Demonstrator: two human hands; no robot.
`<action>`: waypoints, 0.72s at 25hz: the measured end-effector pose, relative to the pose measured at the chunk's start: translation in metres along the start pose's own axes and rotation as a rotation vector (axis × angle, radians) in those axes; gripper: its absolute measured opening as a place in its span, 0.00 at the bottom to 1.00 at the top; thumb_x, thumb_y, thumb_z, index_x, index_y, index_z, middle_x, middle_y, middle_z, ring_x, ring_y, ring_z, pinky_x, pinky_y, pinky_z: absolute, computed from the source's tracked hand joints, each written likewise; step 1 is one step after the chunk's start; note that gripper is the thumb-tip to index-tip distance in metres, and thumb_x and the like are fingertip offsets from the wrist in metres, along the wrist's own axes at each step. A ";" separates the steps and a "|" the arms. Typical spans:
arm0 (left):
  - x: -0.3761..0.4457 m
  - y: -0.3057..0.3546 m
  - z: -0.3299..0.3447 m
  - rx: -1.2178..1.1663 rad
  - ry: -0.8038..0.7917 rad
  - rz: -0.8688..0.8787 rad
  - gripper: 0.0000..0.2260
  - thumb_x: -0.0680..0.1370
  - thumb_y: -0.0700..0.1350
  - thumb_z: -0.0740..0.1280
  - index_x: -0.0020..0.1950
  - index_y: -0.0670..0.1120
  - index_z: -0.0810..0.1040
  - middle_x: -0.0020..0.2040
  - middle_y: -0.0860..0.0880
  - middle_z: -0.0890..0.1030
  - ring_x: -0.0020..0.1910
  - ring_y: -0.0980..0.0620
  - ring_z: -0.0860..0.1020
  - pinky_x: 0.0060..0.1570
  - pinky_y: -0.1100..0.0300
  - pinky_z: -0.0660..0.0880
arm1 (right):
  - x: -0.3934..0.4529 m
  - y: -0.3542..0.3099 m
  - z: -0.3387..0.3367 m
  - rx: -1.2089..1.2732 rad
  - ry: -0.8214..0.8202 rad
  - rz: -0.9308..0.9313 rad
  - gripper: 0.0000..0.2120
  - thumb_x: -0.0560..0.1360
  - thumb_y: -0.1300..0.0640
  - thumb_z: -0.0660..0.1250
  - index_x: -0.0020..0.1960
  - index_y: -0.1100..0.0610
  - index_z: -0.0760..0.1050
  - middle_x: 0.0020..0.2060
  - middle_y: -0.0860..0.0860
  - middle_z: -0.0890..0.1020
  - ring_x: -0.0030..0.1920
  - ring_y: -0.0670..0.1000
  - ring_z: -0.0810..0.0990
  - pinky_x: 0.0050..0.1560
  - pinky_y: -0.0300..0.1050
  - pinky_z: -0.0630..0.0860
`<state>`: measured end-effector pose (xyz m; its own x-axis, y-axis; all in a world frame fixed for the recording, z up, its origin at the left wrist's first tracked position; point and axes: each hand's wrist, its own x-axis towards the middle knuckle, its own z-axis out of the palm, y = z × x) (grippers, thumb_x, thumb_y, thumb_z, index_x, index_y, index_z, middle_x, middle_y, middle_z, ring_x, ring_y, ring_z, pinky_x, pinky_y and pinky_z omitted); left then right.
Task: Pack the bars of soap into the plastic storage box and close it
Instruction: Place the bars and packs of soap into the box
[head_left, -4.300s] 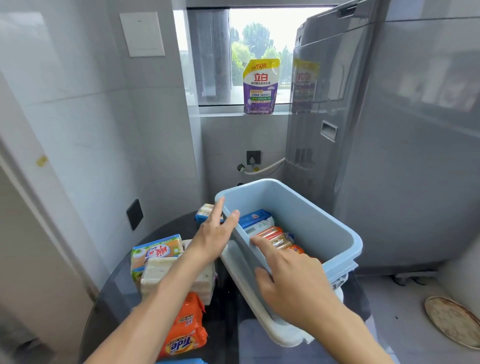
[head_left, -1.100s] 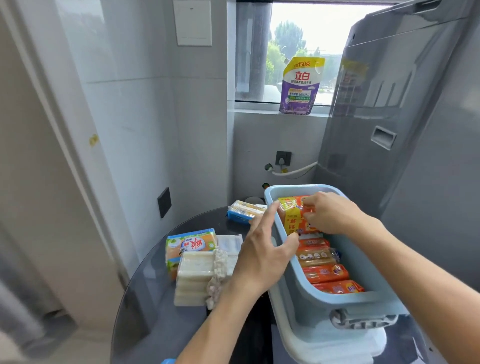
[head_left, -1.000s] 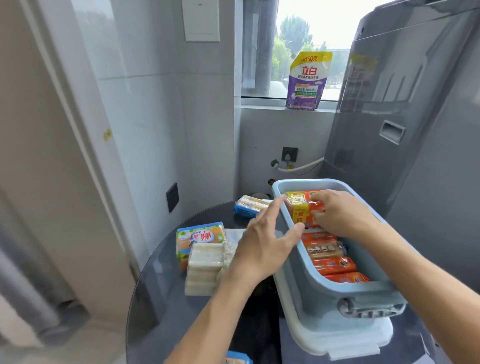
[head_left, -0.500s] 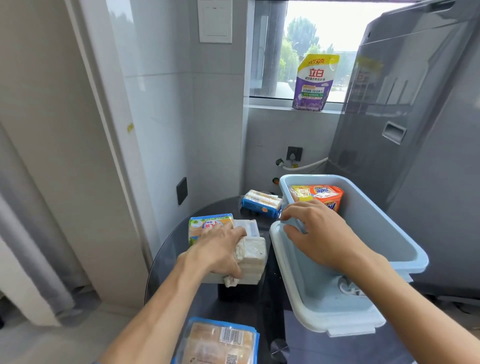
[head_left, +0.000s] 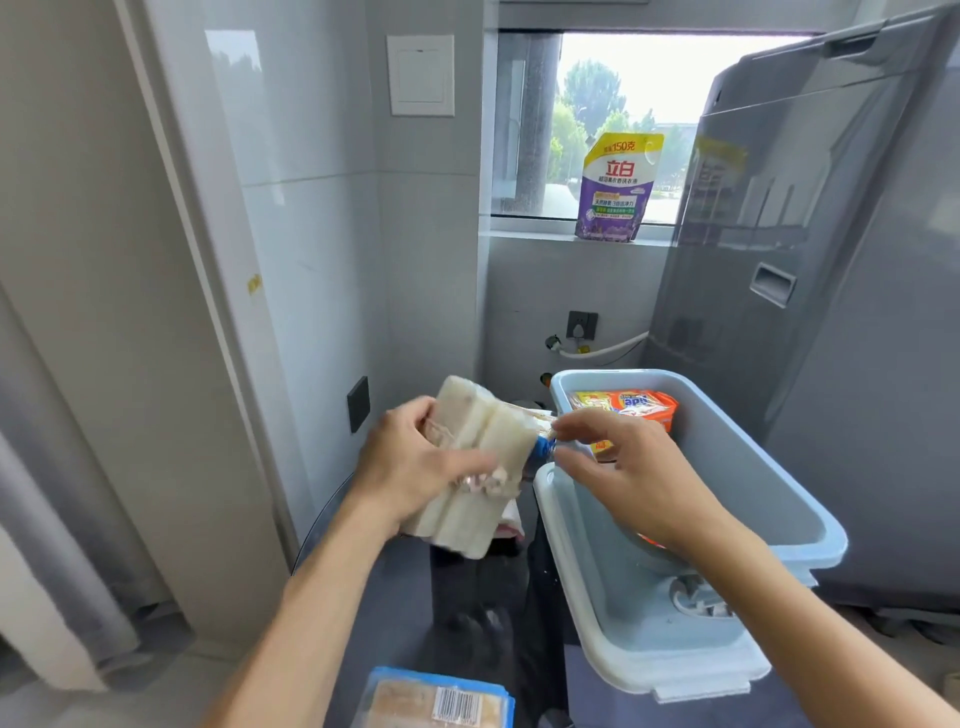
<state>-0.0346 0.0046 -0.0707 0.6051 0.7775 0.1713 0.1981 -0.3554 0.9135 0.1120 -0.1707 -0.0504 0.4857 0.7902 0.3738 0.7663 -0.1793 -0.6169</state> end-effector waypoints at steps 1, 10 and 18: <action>-0.003 0.009 -0.003 -0.290 -0.054 -0.006 0.23 0.55 0.51 0.81 0.46 0.47 0.83 0.42 0.48 0.86 0.41 0.47 0.84 0.37 0.54 0.80 | 0.003 -0.004 -0.002 0.248 -0.052 0.047 0.17 0.75 0.50 0.71 0.63 0.46 0.76 0.55 0.44 0.84 0.55 0.43 0.81 0.56 0.44 0.78; -0.018 0.040 0.041 -0.734 -0.503 -0.014 0.26 0.63 0.42 0.78 0.60 0.37 0.79 0.51 0.36 0.82 0.48 0.39 0.81 0.48 0.45 0.81 | 0.018 -0.006 -0.032 0.745 -0.263 0.234 0.26 0.69 0.51 0.77 0.61 0.61 0.75 0.49 0.57 0.84 0.50 0.57 0.83 0.54 0.56 0.78; -0.015 0.038 0.053 -0.530 -0.246 0.074 0.21 0.69 0.64 0.70 0.58 0.56 0.82 0.55 0.52 0.84 0.55 0.54 0.82 0.54 0.54 0.79 | 0.030 0.013 -0.063 1.000 0.298 0.616 0.19 0.67 0.47 0.76 0.52 0.57 0.82 0.42 0.55 0.87 0.40 0.56 0.86 0.37 0.51 0.83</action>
<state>0.0049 -0.0483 -0.0583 0.7763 0.5947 0.2090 -0.2258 -0.0473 0.9730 0.1628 -0.1860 -0.0038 0.8332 0.5425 -0.1070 -0.2264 0.1582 -0.9611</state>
